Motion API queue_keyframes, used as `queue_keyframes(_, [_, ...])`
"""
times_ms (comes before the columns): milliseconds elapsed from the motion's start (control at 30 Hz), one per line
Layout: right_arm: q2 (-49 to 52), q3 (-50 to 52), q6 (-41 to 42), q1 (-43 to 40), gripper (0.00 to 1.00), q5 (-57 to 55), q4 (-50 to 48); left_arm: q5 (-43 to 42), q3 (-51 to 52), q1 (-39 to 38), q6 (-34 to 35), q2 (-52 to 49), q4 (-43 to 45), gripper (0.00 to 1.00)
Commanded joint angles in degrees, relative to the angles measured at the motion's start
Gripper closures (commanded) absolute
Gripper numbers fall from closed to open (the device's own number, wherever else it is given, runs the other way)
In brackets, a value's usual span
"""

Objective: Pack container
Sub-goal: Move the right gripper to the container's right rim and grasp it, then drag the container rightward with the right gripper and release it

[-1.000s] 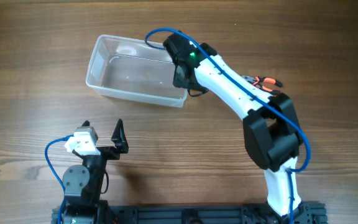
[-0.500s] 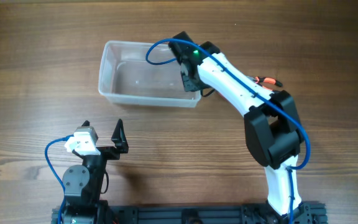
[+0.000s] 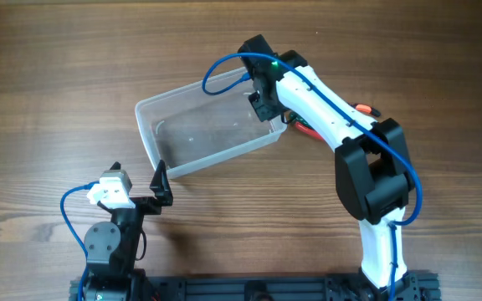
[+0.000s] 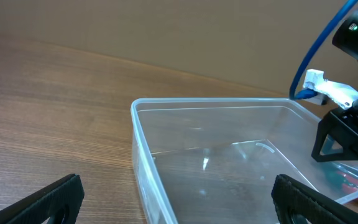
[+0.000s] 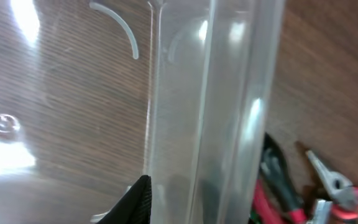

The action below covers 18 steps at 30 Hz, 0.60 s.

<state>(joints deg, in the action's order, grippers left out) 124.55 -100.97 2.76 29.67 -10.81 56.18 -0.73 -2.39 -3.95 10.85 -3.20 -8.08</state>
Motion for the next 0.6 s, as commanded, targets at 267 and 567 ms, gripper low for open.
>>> queue_keyframes(267, [-6.8, -0.6, 26.0, 0.3, 0.82, 9.4, 6.0, 0.2, 0.2, 0.3, 0.5, 0.1, 0.0, 0.0])
queue_keyframes(567, [-6.8, -0.6, 36.7, 0.3, 0.85, 9.4, 8.3, 0.2, 0.2, 0.3, 0.5, 0.1, 0.0, 0.0])
